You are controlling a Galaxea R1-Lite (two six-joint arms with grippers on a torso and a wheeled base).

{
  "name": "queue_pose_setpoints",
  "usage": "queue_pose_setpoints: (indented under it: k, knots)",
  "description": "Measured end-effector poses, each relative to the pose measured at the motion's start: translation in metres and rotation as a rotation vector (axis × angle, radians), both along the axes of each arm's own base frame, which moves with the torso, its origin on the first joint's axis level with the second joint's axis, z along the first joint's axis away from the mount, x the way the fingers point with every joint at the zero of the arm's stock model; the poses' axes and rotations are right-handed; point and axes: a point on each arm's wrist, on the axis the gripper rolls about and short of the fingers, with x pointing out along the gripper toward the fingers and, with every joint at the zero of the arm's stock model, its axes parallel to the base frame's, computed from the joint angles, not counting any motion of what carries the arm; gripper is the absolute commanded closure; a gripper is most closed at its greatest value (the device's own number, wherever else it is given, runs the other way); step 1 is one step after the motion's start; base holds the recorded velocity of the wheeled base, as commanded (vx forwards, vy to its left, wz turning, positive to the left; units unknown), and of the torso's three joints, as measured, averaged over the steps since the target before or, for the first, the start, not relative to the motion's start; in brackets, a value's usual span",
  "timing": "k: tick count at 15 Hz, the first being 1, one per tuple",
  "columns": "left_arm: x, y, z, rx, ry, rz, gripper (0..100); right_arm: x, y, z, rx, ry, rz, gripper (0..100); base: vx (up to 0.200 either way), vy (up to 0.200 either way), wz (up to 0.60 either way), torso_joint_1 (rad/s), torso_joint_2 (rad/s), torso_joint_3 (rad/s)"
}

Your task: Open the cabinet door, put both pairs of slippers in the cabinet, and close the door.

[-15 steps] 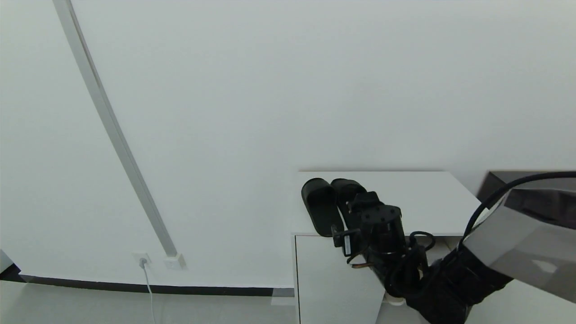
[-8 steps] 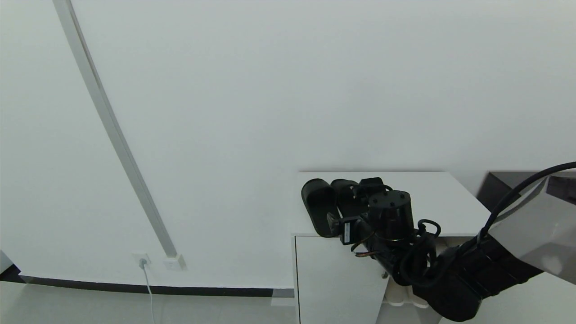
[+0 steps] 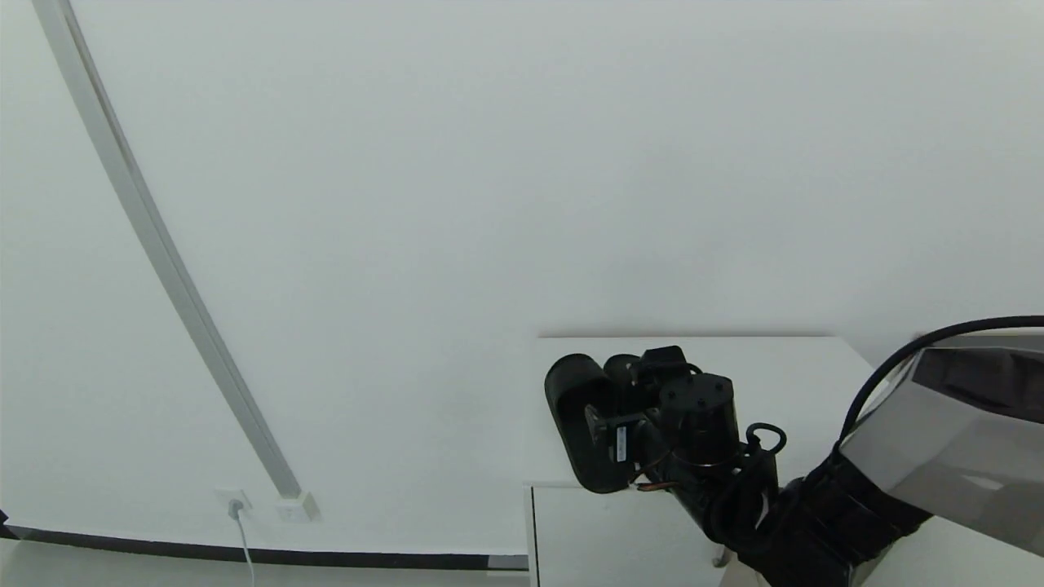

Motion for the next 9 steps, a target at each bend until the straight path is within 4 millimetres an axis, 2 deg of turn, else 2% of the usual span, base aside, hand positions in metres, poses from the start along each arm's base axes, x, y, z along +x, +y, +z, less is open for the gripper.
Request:
queue_pose_setpoints:
  k: [3, 9]
  knots:
    - [0.000, 0.000, 0.000, 0.000, 0.000, 0.000, 100, 0.004, 0.006, -0.016, -0.014, 0.014, 0.004, 0, 0.000, 0.000, 0.00, 0.000, 0.00, 0.000]
    - [0.000, 0.000, 0.000, 0.001, 0.000, -0.001, 100, 0.029, 0.014, -0.029, -0.002, 0.002, -0.014, 0, 0.000, 0.000, 0.00, 0.000, 0.00, 0.000]
